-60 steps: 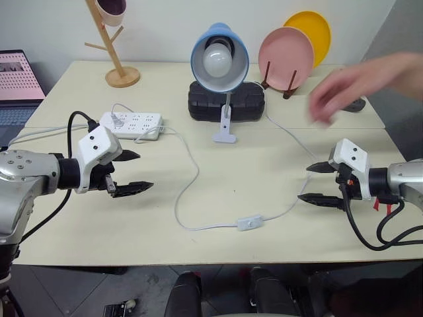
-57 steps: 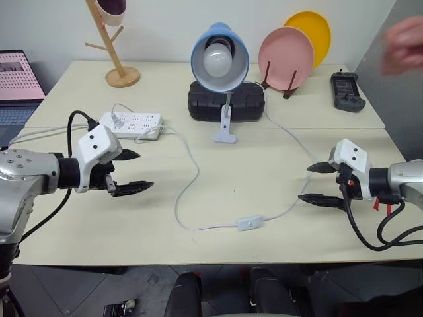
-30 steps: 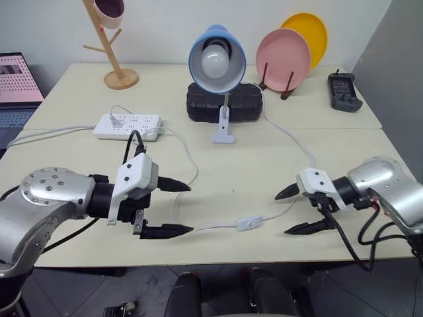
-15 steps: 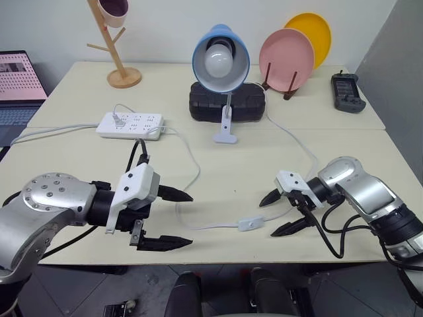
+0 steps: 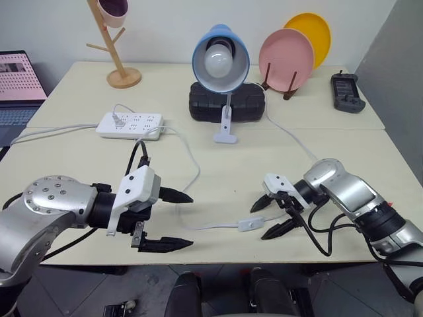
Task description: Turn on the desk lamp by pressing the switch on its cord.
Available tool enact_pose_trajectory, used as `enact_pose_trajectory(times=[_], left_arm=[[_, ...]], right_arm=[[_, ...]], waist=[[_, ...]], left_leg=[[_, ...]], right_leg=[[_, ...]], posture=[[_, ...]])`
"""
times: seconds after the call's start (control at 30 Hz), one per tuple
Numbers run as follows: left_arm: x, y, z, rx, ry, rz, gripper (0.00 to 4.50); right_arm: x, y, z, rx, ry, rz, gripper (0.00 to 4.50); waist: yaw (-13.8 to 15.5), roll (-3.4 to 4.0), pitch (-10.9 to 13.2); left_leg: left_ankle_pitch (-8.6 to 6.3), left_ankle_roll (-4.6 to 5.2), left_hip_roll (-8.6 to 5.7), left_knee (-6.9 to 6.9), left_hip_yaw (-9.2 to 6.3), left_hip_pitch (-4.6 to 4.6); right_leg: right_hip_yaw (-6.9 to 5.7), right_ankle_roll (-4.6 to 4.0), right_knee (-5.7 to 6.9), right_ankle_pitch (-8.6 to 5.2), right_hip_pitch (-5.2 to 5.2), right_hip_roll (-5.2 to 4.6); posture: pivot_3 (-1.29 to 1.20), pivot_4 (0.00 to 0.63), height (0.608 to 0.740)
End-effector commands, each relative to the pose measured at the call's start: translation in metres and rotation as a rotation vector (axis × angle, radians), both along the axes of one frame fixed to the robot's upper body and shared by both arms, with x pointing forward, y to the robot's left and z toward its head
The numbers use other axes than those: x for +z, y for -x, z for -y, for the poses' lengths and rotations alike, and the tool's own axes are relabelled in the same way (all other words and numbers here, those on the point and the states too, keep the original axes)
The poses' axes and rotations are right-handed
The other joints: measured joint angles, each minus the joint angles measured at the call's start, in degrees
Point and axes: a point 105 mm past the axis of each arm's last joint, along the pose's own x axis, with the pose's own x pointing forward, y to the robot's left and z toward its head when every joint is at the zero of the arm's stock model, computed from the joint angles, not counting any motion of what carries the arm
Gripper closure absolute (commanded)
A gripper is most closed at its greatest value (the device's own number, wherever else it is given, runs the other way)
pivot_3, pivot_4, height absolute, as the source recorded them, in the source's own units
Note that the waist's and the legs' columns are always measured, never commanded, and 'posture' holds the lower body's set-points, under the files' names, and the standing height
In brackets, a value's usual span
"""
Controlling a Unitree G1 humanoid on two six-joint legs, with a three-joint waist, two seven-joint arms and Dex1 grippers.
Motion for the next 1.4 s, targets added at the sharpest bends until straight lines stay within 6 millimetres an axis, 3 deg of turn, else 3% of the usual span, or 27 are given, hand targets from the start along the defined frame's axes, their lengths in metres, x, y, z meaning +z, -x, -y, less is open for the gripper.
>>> enact_pose_trajectory(times=[0.03,0.43,0.63,0.8,0.93,1.07,1.27,1.4], left_arm=[[0.007,0.003,0.002,-0.023,-0.011,0.047,0.00],[0.006,0.002,0.004,-0.015,0.000,0.059,0.00],[0.007,-0.001,0.003,0.014,0.023,0.046,0.00],[0.023,-0.021,-0.009,0.222,0.172,-0.034,0.00],[0.045,-0.015,0.005,0.249,0.333,-0.125,0.00],[0.036,0.001,0.020,0.271,0.426,-0.266,0.00],[0.035,-0.022,0.030,0.471,0.785,-0.435,0.00],[0.024,-0.031,0.036,0.540,0.876,-0.480,0.00]], right_arm=[[0.006,0.005,0.002,0.093,0.012,-0.008,1.45],[0.007,0.004,0.005,0.106,0.012,0.050,4.13],[0.024,0.000,-0.001,0.052,-0.051,0.027,4.14],[0.066,-0.011,-0.016,-0.156,-0.256,-0.196,4.14],[0.095,-0.025,-0.020,-0.303,-0.400,-0.388,4.14],[0.115,-0.048,-0.023,-0.430,-0.505,-0.488,4.14],[0.134,-0.039,-0.028,-0.400,-0.544,-0.572,4.14],[0.135,-0.029,-0.025,-0.374,-0.520,-0.603,4.14]], waist=[[0.0,0.00,0.0],[0.0,0.00,0.0],[0.0,0.00,0.0],[-0.1,0.00,0.0],[0.0,-0.01,0.0],[-0.1,-0.01,0.0],[0.2,0.08,-0.1],[0.2,0.02,-0.1]], left_leg=[[0.00,0.00,0.00,0.00,0.00,0.00],[0.00,0.00,0.00,0.00,0.00,0.00],[0.00,0.00,0.00,0.00,0.00,0.00],[0.00,0.00,0.01,0.00,-0.03,0.00],[0.00,0.00,0.02,-0.02,-0.08,0.00],[0.00,0.00,-0.02,-0.02,-0.06,-0.04],[0.00,0.00,-0.02,-0.02,-0.09,-0.03],[0.00,0.00,-0.05,0.02,-0.05,-0.05]], right_leg=[[0.00,0.00,0.00,0.00,0.00,0.00],[0.01,0.00,0.00,0.00,0.00,0.00],[0.01,0.01,0.00,-0.01,0.00,0.00],[0.00,-0.01,0.05,0.01,-0.01,0.00],[-0.05,-0.03,0.00,0.03,0.01,0.01],[0.01,-0.05,-0.02,0.04,0.00,-0.05],[0.00,-0.07,0.02,0.05,0.00,-0.07],[0.03,-0.07,0.00,0.06,0.02,-0.05]], posture=[[0.00,0.150,0.740],[0.00,0.150,0.740],[0.00,0.150,0.740],[0.00,0.150,0.740],[0.00,0.150,0.740],[0.00,0.150,0.740],[0.00,0.150,0.740],[0.00,0.150,0.740]])
